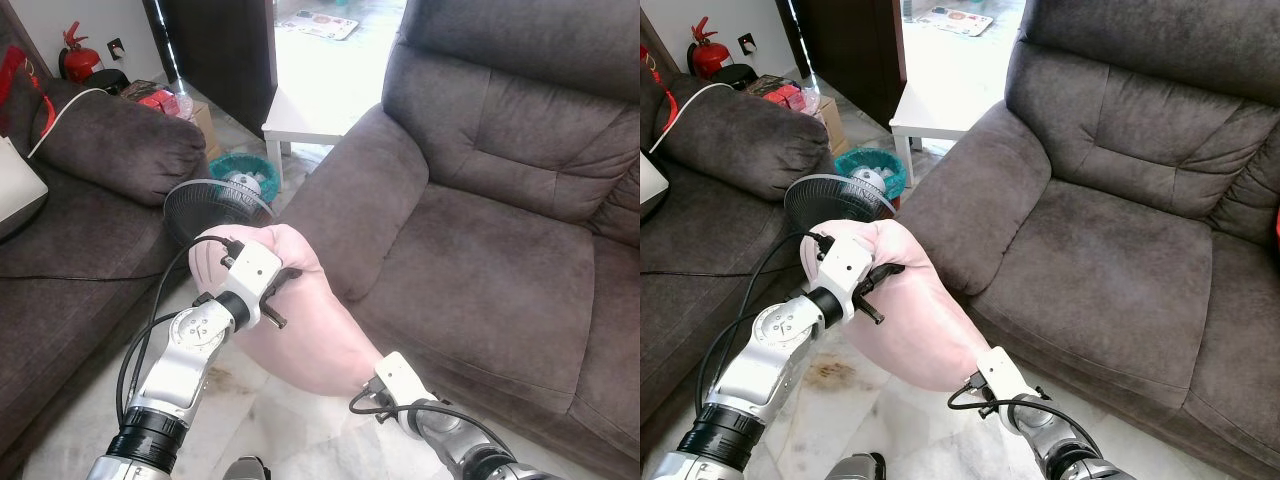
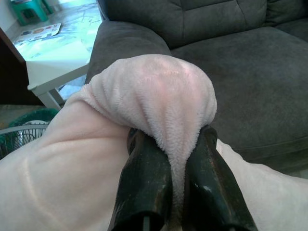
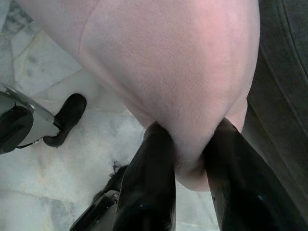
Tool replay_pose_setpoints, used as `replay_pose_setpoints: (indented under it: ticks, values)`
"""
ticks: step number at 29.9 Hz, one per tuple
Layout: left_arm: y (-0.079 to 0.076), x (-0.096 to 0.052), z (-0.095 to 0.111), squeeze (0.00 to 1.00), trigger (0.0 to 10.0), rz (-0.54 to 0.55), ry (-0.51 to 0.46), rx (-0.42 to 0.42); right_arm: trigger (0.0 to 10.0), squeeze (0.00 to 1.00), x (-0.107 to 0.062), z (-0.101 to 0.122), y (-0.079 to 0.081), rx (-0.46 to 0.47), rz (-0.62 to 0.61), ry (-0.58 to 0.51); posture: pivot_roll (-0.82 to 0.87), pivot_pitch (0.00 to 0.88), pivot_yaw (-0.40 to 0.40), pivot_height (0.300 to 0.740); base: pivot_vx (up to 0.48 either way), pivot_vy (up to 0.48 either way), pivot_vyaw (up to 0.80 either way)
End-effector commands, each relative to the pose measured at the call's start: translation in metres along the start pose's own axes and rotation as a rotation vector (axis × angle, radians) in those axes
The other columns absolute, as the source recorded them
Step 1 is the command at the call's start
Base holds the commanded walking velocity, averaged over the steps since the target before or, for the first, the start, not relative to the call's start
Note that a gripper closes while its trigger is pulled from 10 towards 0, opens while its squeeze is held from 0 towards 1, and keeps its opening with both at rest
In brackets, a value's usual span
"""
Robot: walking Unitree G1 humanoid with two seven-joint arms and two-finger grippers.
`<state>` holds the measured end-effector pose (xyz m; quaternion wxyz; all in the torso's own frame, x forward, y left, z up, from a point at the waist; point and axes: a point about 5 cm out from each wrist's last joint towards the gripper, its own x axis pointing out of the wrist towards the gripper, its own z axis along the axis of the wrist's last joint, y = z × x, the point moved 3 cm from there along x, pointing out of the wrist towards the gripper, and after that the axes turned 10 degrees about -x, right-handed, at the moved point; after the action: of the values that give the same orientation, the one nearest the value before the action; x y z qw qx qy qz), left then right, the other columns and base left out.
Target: Move the pillow to the sofa from floor
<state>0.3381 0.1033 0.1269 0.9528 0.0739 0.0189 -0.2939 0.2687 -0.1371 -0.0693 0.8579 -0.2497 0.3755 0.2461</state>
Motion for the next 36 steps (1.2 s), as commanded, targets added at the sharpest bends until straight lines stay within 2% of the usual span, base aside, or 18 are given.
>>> replay_pose_setpoints:
  ticks: [1,9,16,19,23,24,26,28,29,30,31,34,35,36]
  values:
    - [0.0,0.004,0.036,0.0,10.0,-0.013,-0.135,0.021,0.0,0.0,0.0,-0.004,0.004,0.022,0.009,0.0,0.2,0.086,-0.033,0.74,0.0,0.0,0.0]
    - [0.0,0.005,0.036,0.0,10.0,-0.009,-0.136,0.02,0.0,0.0,0.0,0.0,0.002,0.027,0.004,-0.01,0.19,0.091,-0.036,0.74,0.0,0.0,0.0]
    - [0.002,0.004,0.031,0.0,10.0,0.016,-0.123,0.017,0.0,0.0,0.004,0.028,-0.002,0.044,-0.027,-0.066,0.19,0.093,-0.036,0.74,0.0,0.0,0.0]
    - [0.008,0.003,0.023,0.0,10.0,0.071,-0.095,0.019,0.0,0.0,0.003,0.037,-0.008,0.098,-0.063,-0.119,0.19,0.094,-0.036,0.74,0.0,0.0,0.0]
    - [0.018,-0.003,-0.002,0.0,10.0,0.162,-0.005,0.012,0.0,0.0,-0.003,0.05,-0.035,0.215,-0.145,-0.217,0.19,0.096,-0.038,0.74,0.0,0.0,0.0]
    - [0.018,-0.003,-0.002,0.0,10.0,0.162,-0.005,0.012,0.0,0.0,-0.003,0.05,-0.035,0.215,-0.145,-0.217,0.19,0.096,-0.038,0.74,0.0,0.0,0.0]
    - [0.018,-0.009,-0.016,0.0,10.0,0.19,0.047,0.013,0.0,0.0,-0.012,0.044,-0.059,0.259,-0.222,-0.252,0.19,0.098,-0.04,0.74,0.0,0.0,0.0]
    - [0.018,-0.011,-0.022,0.0,10.0,0.203,0.068,0.012,0.0,0.0,-0.02,0.031,-0.074,0.284,-0.27,-0.274,0.18,0.099,-0.041,0.74,0.0,0.0,0.0]
    - [0.02,-0.014,-0.027,0.0,10.0,0.225,0.082,0.011,2.9,0.0,-0.027,0.021,-0.083,0.297,-0.308,-0.288,0.18,0.099,-0.041,0.74,0.0,0.0,0.0]
    - [0.02,-0.014,-0.028,0.0,10.0,0.232,0.084,0.013,2.9,0.0,-0.028,0.02,-0.084,0.297,-0.317,-0.291,0.18,0.099,-0.042,0.74,0.0,0.0,0.0]
    - [0.021,-0.015,-0.029,0.0,10.0,0.246,0.085,0.012,10.0,0.0,-0.031,0.019,-0.088,0.299,-0.341,-0.306,0.18,0.099,-0.043,0.74,0.0,0.0,0.0]
    - [0.026,-0.018,-0.034,0.0,10.0,0.323,0.069,0.034,10.0,0.0,-0.043,0.029,-0.102,0.309,-0.434,-0.409,0.18,0.097,-0.045,0.74,0.0,0.0,0.0]
    - [0.029,-0.021,-0.037,0.0,10.0,0.372,0.05,0.047,10.0,0.0,-0.051,0.047,-0.106,0.335,-0.465,-0.518,0.18,0.096,-0.049,0.74,0.0,0.0,0.0]
    - [0.029,-0.021,-0.037,0.0,10.0,0.372,0.05,0.047,10.0,0.0,-0.051,0.047,-0.106,0.335,-0.465,-0.518,0.18,0.096,-0.049,0.74,0.0,0.0,0.0]
